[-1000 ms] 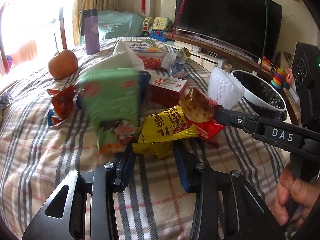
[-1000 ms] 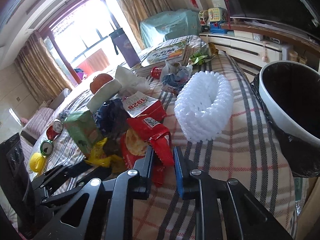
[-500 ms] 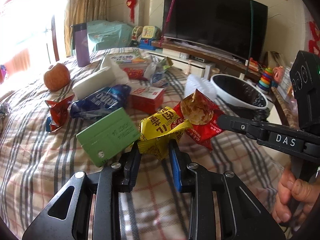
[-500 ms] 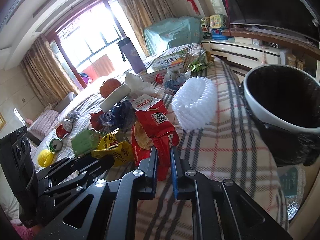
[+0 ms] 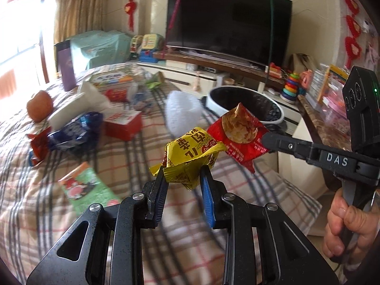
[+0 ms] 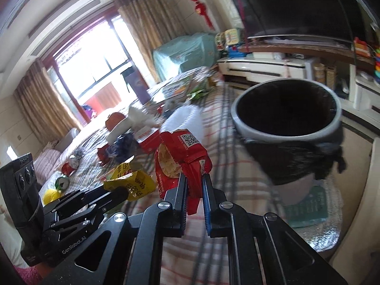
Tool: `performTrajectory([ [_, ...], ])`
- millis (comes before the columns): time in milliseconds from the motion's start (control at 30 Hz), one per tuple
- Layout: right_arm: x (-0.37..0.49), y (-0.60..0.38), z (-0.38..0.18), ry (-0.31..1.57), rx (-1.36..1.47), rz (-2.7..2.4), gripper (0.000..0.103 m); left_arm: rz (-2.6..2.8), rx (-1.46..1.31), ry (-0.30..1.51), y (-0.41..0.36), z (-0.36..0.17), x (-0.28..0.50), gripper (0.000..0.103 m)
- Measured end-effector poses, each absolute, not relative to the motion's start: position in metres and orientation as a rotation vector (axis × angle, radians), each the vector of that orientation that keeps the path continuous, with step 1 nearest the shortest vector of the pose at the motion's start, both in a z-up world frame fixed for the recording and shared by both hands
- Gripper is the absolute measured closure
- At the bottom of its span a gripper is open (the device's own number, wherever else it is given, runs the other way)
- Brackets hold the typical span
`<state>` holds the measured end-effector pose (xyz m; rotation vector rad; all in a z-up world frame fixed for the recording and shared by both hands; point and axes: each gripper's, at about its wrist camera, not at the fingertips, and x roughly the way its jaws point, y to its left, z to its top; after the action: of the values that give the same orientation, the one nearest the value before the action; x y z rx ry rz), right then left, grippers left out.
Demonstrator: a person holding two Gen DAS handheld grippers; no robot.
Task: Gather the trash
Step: 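Carry the yellow bag in the left tool while the right tool carries the red bag over the bin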
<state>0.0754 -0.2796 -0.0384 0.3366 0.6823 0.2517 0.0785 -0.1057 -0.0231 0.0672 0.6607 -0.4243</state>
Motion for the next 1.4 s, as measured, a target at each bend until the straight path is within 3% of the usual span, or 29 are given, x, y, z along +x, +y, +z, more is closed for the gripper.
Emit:
performTrajectory([
  [833,0.094,-0.37,-0.026,0.643,0.378,0.094,0.092,-0.546,0.112,0.695,-0.194,-0.005,0.126,0.078],
  [933,0.102,-0.379,-0.025,0.642,0.375,0.076,0.092,-0.56,0.112,0.699,-0.202,-0.002,0.135,0.089],
  [1400,0.137,-0.401,-0.031,0.662,0.374,0.065,0.092,-0.581,0.124,0.738,-0.229,-0.01,0.174,0.1],
])
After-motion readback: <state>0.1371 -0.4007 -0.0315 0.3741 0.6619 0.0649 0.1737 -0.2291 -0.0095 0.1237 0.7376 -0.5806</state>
